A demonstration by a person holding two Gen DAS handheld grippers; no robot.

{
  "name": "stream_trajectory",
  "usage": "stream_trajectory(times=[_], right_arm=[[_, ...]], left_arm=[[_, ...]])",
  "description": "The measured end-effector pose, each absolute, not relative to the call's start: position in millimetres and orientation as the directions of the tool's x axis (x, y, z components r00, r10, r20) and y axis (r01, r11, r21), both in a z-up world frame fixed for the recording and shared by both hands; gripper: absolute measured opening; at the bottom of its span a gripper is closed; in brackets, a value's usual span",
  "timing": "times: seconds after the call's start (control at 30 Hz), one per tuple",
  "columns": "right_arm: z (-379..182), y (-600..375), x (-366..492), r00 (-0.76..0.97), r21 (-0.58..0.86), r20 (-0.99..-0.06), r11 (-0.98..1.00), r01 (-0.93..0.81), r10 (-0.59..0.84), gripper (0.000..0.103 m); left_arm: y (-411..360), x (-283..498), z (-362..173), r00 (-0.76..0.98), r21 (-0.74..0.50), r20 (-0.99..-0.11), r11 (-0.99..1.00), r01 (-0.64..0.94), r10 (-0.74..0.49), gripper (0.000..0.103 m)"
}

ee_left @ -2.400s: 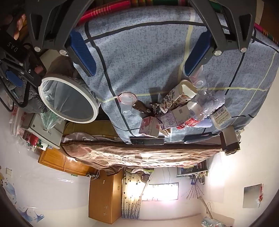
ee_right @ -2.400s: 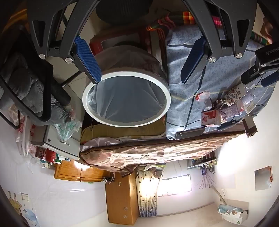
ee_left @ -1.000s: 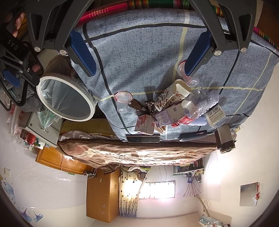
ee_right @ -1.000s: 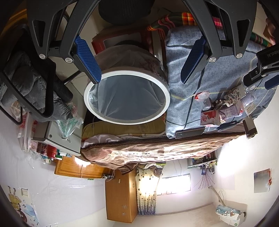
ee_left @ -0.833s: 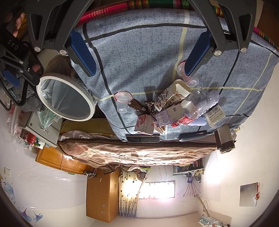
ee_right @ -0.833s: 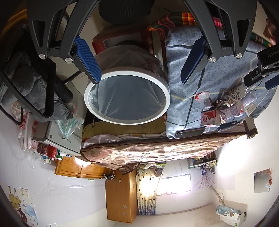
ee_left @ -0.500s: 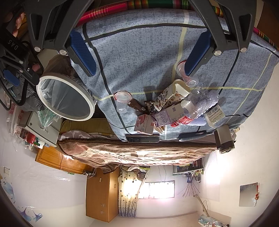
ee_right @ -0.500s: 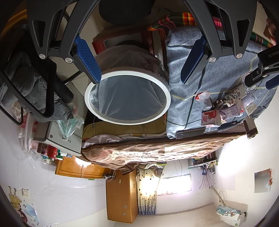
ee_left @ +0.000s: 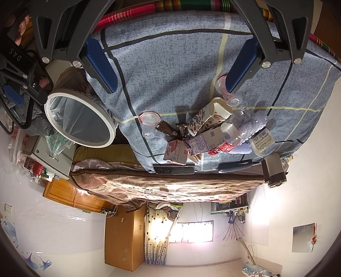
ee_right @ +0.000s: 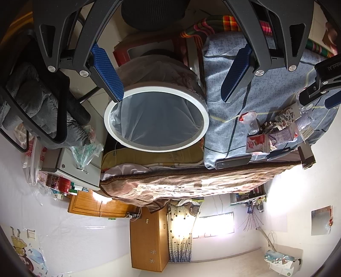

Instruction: Collect trash

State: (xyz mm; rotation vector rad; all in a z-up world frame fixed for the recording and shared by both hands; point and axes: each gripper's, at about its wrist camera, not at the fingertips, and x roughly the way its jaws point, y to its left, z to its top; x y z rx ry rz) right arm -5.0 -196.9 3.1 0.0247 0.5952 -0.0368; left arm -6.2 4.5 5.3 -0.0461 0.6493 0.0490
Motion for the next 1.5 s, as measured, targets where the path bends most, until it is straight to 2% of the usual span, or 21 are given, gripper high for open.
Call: stream_trajectory(times=[1.03,1.3,1.5], right_arm=[[2.0,-195.0,-2.4,0.823,0.006,-0.568,0.999,0.036,-0.026,0.093],[-1.9,-174.1,14.6,0.818,0.021,-0.574,0.999,-0.03,0.037,0.093],[-6.7,-143.7,33.7,0.799,0.021,-0.589,0.991,-0.132,0.119,0.093]], left_arm=[[17.8,-4.5,3.8,0.79,-0.044,-0.613,0.997,-0.07,0.028,0.102],[57.5,-3.9,-2.1,0.781,-0.063,-0.623,0.992,-0.109,0.047,0.102],[91.6,-4.0,-11.7,0.758,-0.023,-0.644,0.987,-0.16,0.108,0.099]])
